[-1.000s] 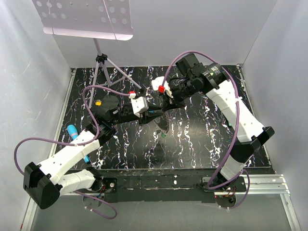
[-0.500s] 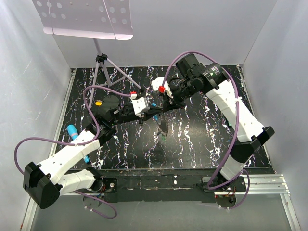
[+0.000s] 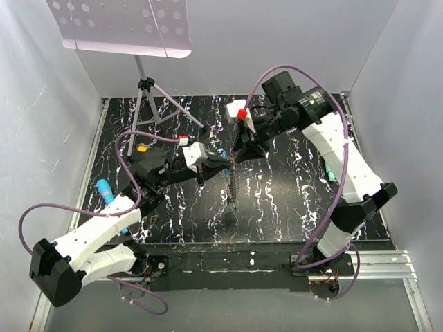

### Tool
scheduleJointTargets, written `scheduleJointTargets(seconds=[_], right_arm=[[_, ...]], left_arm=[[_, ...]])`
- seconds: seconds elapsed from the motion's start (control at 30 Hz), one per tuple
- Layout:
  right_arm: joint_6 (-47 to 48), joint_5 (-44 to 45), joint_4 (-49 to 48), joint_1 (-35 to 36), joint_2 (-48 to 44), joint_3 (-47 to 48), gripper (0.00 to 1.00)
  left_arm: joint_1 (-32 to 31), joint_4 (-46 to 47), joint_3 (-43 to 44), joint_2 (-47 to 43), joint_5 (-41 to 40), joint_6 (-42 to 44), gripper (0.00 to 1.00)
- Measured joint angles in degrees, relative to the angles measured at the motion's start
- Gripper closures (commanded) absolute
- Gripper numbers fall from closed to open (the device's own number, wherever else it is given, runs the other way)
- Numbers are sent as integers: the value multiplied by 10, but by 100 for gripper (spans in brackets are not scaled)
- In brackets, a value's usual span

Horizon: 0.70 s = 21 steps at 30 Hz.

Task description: Put the keys on the keyring

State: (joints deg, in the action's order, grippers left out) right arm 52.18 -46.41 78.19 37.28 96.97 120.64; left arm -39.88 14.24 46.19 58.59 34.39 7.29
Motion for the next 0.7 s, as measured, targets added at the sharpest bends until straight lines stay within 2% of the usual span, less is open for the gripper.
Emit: scheduleJointTargets(seconds=[0.2, 0.47, 0.57, 0.7], right_arm=[[-11, -70, -6, -55, -18, -1, 52], [-13, -139, -11, -57, -104, -119, 52], [-40, -151, -57, -57, -137, -169, 52], [-72, -154, -110, -54, -144, -172, 52]], left_arm=[[0, 134, -67, -30, -15, -116, 100], [0, 306, -134, -44, -61, -254, 100], [0, 360, -155, -45, -86, -297, 100], [0, 436, -181, -39, -119, -352, 100]])
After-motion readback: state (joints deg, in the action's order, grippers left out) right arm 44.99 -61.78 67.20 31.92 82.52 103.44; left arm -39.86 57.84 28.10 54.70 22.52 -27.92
